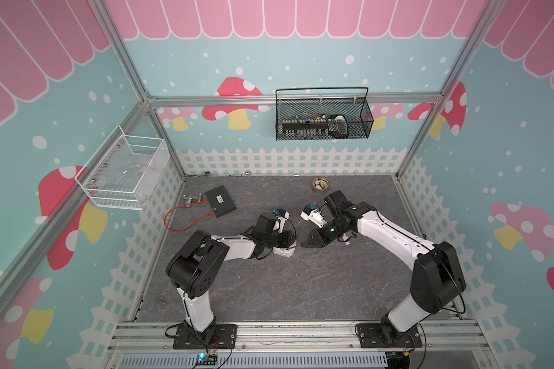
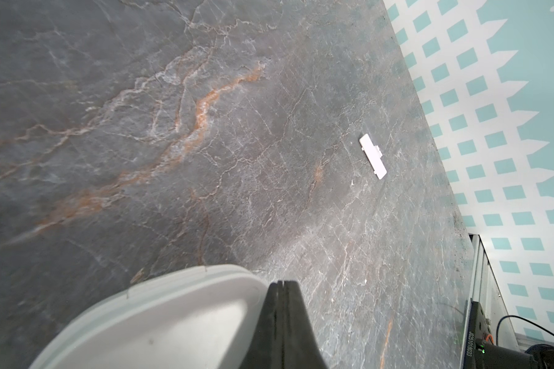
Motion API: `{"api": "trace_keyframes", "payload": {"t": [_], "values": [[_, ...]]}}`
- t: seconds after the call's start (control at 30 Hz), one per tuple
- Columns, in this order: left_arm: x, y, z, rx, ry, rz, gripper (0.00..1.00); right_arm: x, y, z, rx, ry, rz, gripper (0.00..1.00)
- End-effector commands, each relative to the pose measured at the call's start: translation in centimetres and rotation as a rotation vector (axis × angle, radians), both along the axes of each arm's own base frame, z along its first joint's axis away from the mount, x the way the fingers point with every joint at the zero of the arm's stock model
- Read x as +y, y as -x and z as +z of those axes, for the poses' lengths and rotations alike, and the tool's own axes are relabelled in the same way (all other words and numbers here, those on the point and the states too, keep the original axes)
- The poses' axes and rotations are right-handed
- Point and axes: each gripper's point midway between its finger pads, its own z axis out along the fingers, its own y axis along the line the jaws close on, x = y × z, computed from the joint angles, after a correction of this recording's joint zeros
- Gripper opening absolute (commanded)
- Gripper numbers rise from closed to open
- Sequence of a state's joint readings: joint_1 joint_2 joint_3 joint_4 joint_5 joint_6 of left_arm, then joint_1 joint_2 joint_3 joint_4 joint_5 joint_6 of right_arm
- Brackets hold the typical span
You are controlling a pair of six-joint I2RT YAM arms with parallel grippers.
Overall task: Remove the battery from the alarm
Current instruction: Release the battery from the alarm, then place the screwdriver at the center of the board.
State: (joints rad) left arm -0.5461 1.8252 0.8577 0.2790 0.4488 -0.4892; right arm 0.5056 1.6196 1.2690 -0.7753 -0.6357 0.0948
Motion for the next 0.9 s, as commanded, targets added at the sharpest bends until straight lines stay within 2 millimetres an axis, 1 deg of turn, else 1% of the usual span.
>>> {"api": "trace_keyframes", "payload": {"t": [0.0, 0.07, 0.23, 0.37, 0.43, 0.47, 0.63, 0.73, 0.8, 0.87], "values": [[5.5, 6.4, -10.3, 0.331, -0.286, 0.035, 0.0, -0.4, 0.7, 0.5, -0.011, 0.013, 0.007, 0.0], [5.5, 6.5, -10.4, 0.333, -0.286, 0.036, 0.0, -0.9, 0.8, 0.4, -0.013, 0.038, 0.001, 0.0], [5.4, 6.2, -9.8, 0.32, -0.277, 0.041, 0.0, -3.3, 0.7, -0.2, -0.026, 0.154, -0.071, 0.0], [5.1, 5.7, -8.6, 0.296, -0.256, 0.05, 0.0, -5.3, -0.3, -0.2, -0.038, 0.212, -0.194, 0.0], [5.1, 5.7, -8.4, 0.296, -0.253, 0.052, 0.0, -6.0, -1.0, -0.5, -0.04, 0.214, -0.269, 0.0], [5.1, 5.6, -8.3, 0.296, -0.251, 0.054, 0.0, -6.3, -1.4, -0.6, -0.041, 0.21, -0.312, 0.0], [4.7, 5.3, -7.3, 0.28, -0.231, 0.063, 0.0, -5.8, -3.2, -1.5, -0.033, 0.127, -0.468, 0.0], [4.5, 4.9, -6.7, 0.269, -0.223, 0.07, 0.0, -5.8, -4.8, -1.2, -0.058, 0.04, -0.593, 0.0], [4.4, 4.6, -6.4, 0.261, -0.221, 0.077, 0.0, -5.9, -5.7, -0.6, -0.081, -0.028, -0.681, 0.0], [4.3, 4.3, -6.0, 0.253, -0.216, 0.082, 0.0, -6.7, -6.3, -0.1, -0.112, -0.089, -0.788, 0.0]]}}
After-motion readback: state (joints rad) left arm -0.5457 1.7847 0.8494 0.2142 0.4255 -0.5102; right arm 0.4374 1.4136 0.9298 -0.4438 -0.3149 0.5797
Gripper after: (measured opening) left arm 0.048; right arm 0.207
